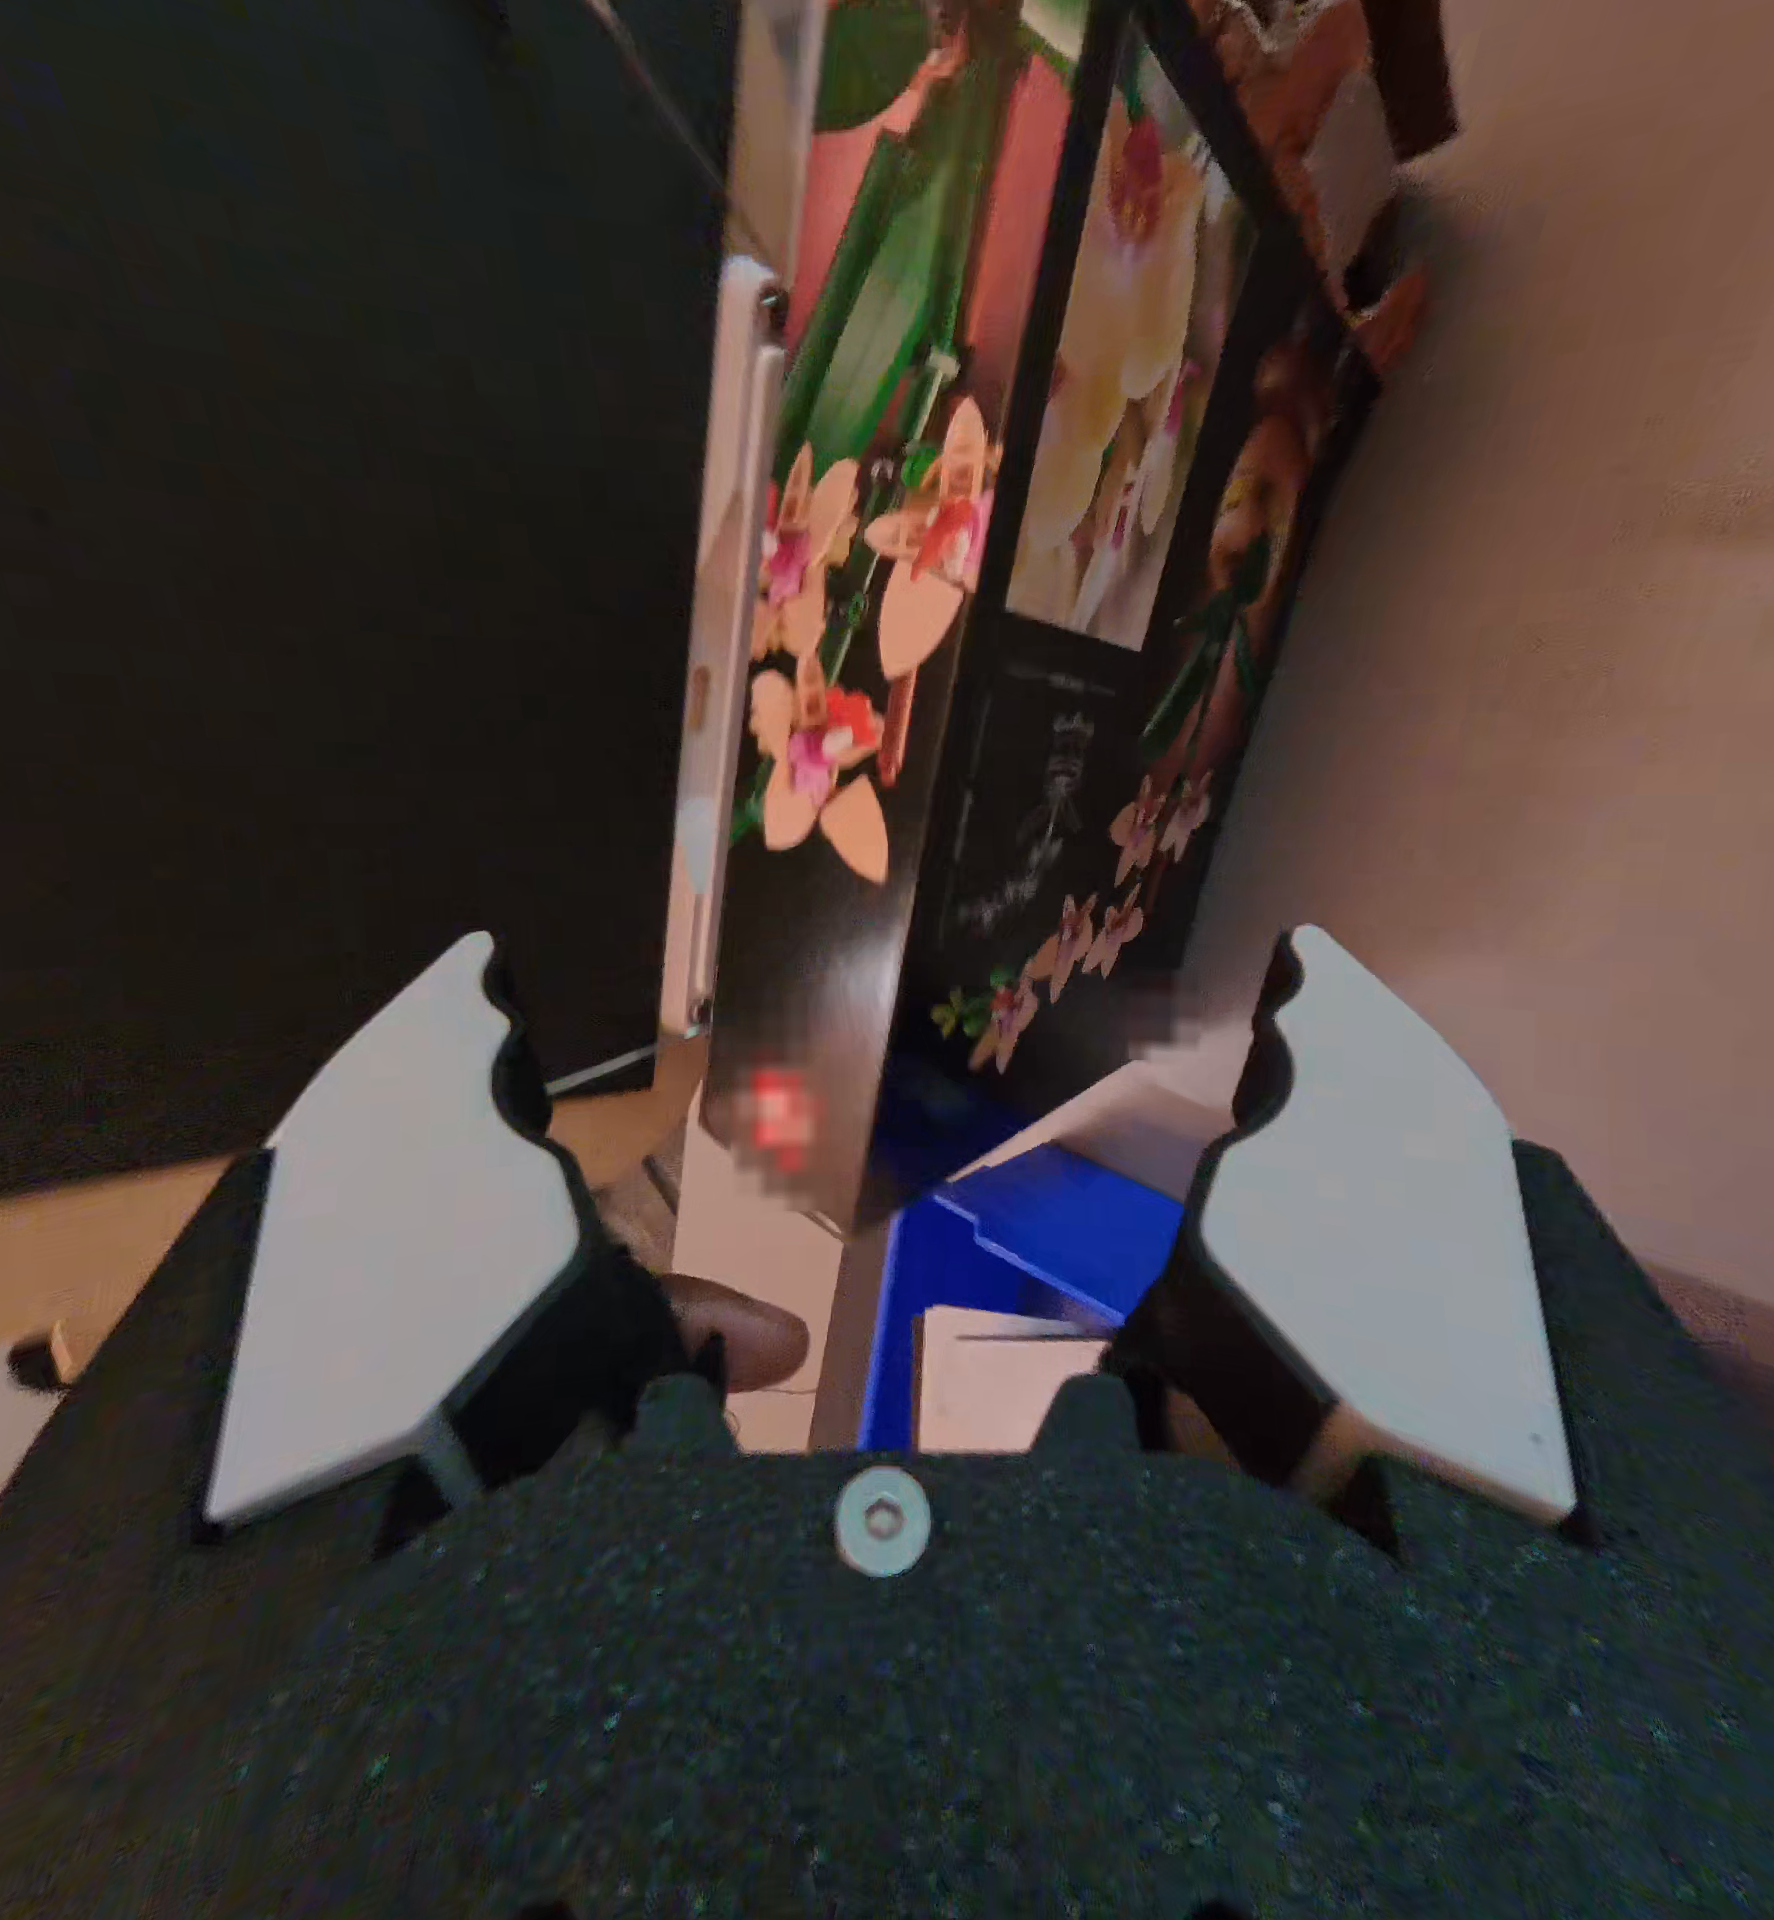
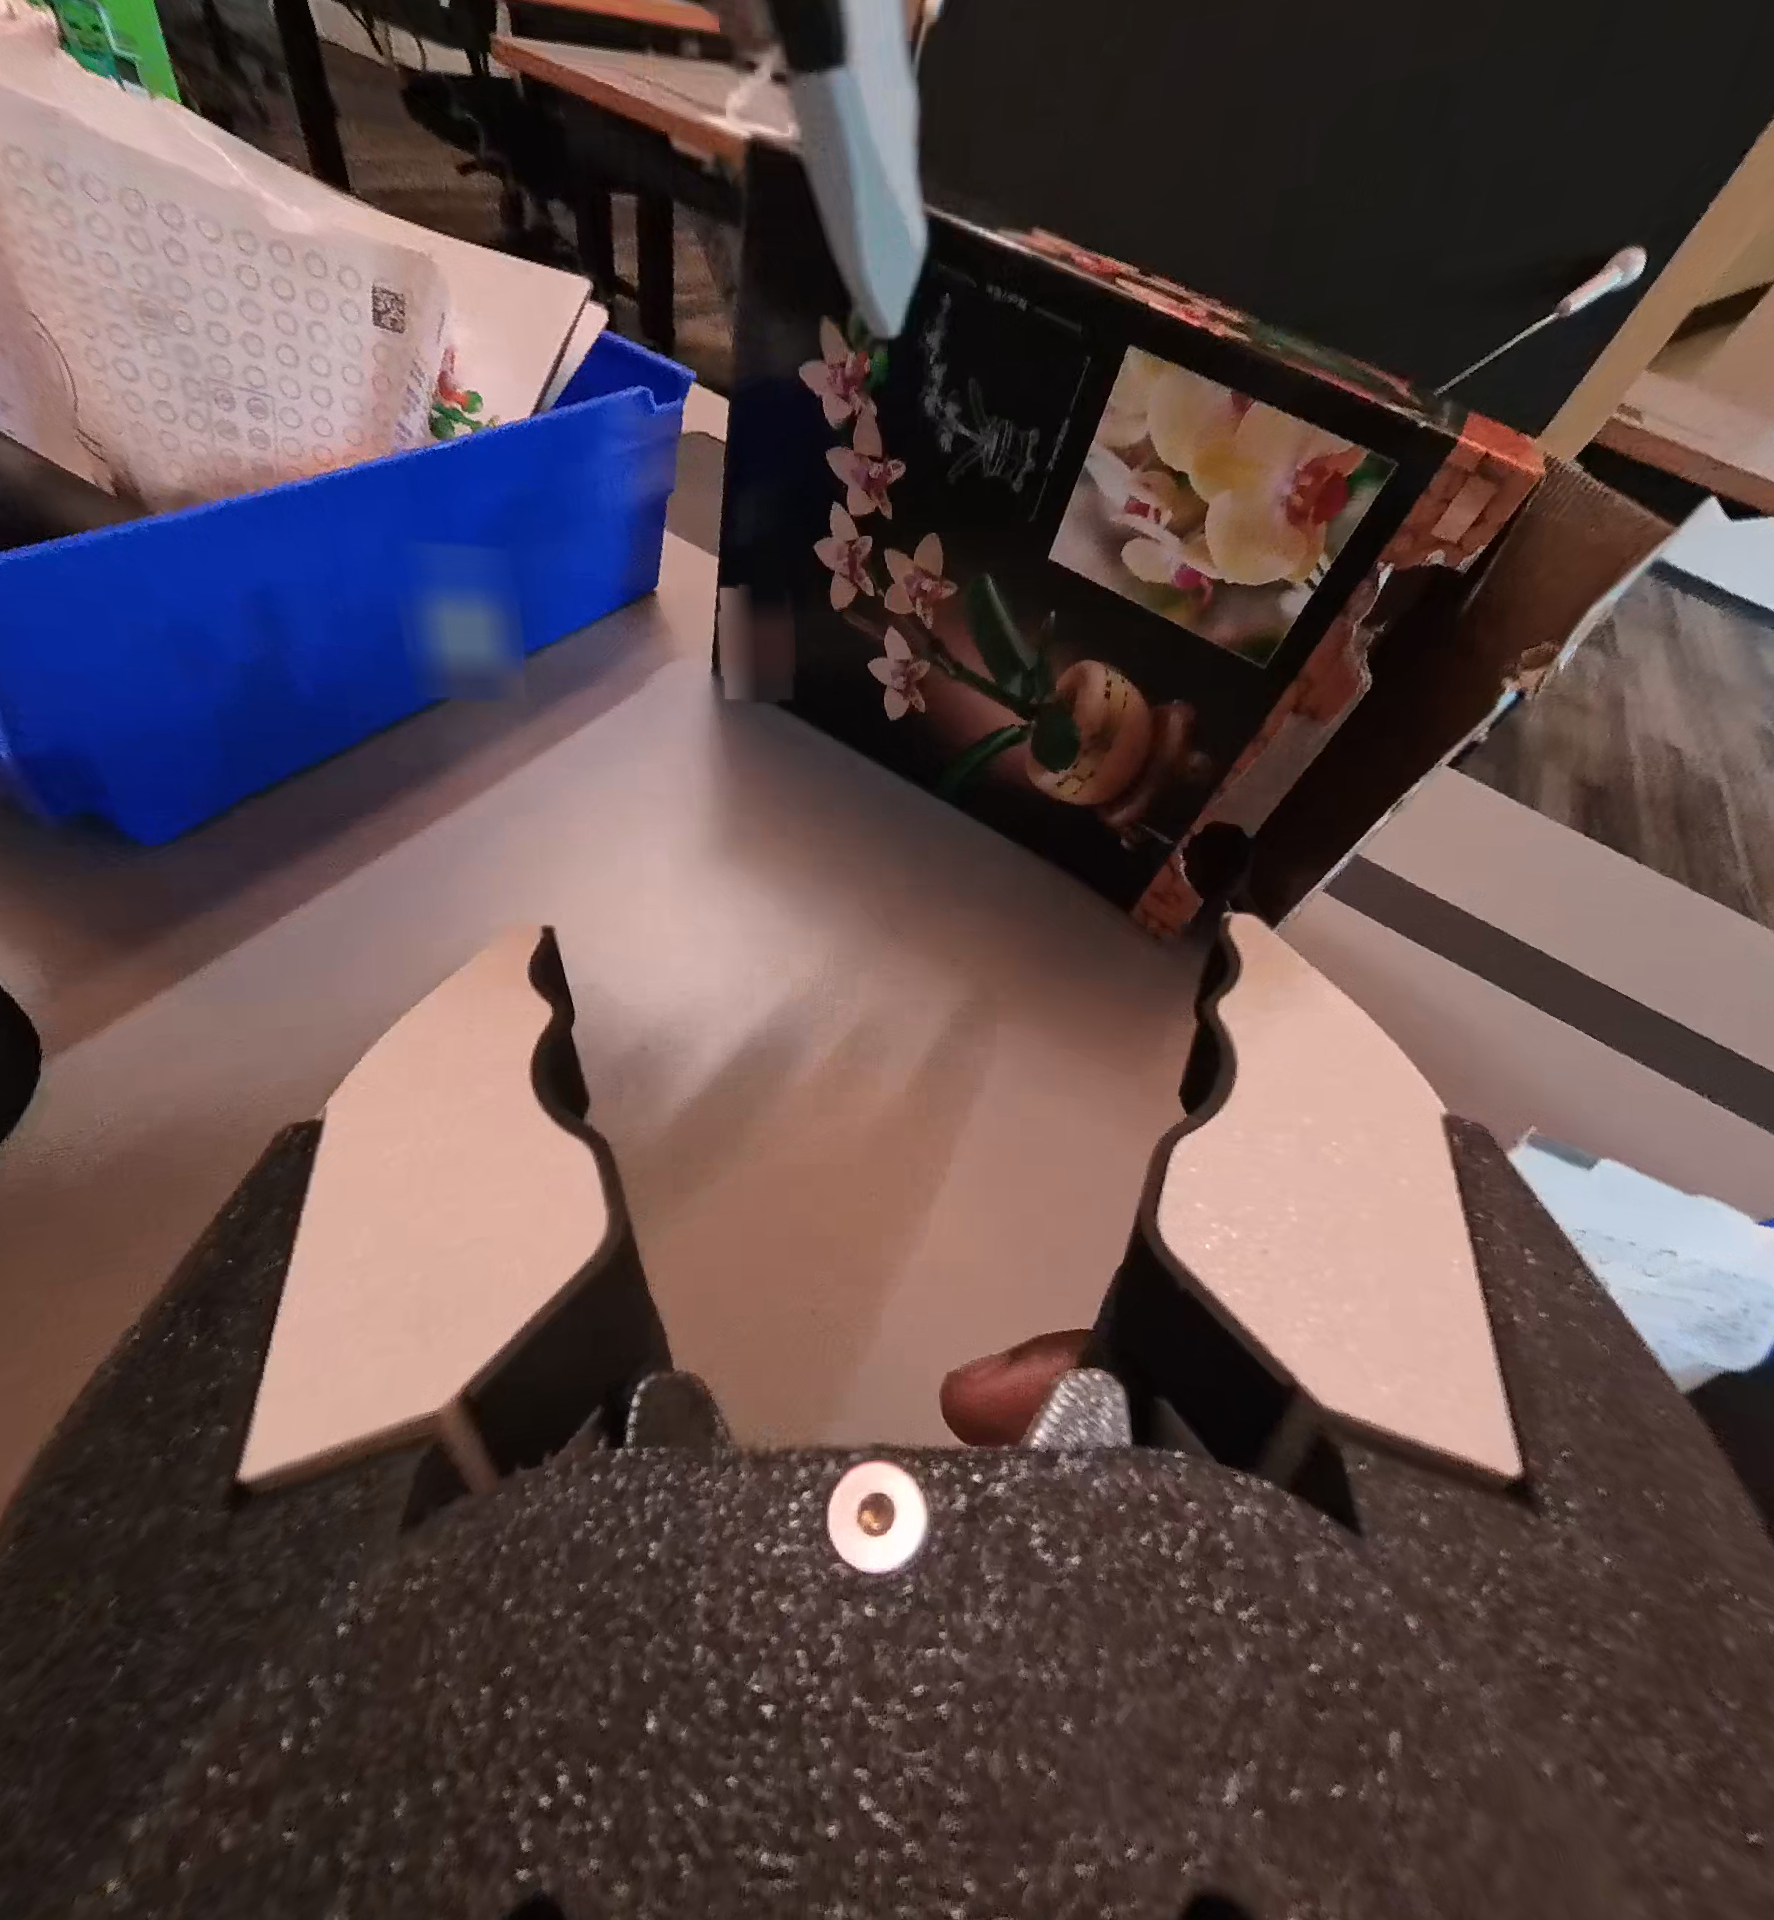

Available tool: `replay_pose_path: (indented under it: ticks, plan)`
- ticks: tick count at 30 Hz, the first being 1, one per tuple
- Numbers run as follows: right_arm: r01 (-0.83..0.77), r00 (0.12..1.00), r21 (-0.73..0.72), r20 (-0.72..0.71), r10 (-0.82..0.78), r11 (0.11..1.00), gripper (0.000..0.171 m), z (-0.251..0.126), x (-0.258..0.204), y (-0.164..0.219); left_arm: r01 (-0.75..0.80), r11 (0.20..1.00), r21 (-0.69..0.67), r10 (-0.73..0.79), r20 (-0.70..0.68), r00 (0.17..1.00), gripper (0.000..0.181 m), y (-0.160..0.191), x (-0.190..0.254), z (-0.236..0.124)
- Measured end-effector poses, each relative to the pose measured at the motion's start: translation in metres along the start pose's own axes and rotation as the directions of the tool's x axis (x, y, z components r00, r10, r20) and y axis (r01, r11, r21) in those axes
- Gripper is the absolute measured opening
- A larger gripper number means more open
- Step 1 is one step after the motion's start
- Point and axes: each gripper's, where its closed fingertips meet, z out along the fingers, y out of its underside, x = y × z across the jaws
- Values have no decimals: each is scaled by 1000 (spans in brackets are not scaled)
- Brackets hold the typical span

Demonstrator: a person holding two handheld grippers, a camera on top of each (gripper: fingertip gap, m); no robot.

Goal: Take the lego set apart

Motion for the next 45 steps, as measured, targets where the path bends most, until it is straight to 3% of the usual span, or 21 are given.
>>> replay_pose_path:
  ticks: [5, 9, 14, 17, 19, 23, 25, 29, 32, 36, 38, 42, 45]
  plan:
    - [-7, 1000, 2, 20, 7, 1000, 111, 3, -1, 6, -67, 992, -105, 41, -232, 972, 127, -10, -7, 36]
    - [11, 999, -21, 31, -10, 1000, 109, 7, -2, 13, -109, 989, -99, 71, -325, 943, 126, -23, 1, 56]
    - [-7, 999, -22, 48, 8, 1000, 107, 7, -2, 16, -148, 977, -154, 67, -438, 897, 108, -14, 23, 74]
    - [0, 999, -19, 51, 1, 1000, 104, 7, -1, 16, -214, 964, -159, 142, -373, 917, 85, -8, 14, 81]
    - [8, 998, -24, 58, -7, 1000, 103, 8, -3, 17, -212, 969, -130, 152, -365, 918, 81, -10, 16, 78]
    - [16, 997, -15, 81, -15, 1000, 100, 8, -9, 14, -205, 971, -124, 150, -351, 924, 84, -3, 18, 75]
    - [43, 995, -12, 86, -42, 999, 97, 7, -13, 13, -212, 964, -163, 135, -390, 911, 97, 3, 19, 75]
    - [83, 994, -22, 78, -81, 996, 95, 7, -15, 15, -178, 960, -215, 50, -493, 869, 96, 3, 21, 71]
    - [76, 994, -4, 77, -75, 997, 94, 5, -13, 12, -223, 941, -256, 83, -463, 882, 104, 8, 11, 76]
    - [50, 995, -6, 90, -49, 999, 93, 5, -11, 14, -230, 939, -255, 70, -514, 855, 104, 8, 19, 77]
    - [43, 995, -8, 90, -43, 999, 93, 5, -10, 14, -243, 933, -267, 54, -563, 825, 95, 13, 28, 78]
    - [53, 995, 1, 86, -53, 999, 92, 3, -10, 13, -238, 960, -150, 130, -511, 850, 93, 5, 30, 71]
    - [52, 994, 15, 92, -53, 999, 92, 2, -11, 10, -92, 996, 9, 88, -400, 913, 92, -9, 22, 42]
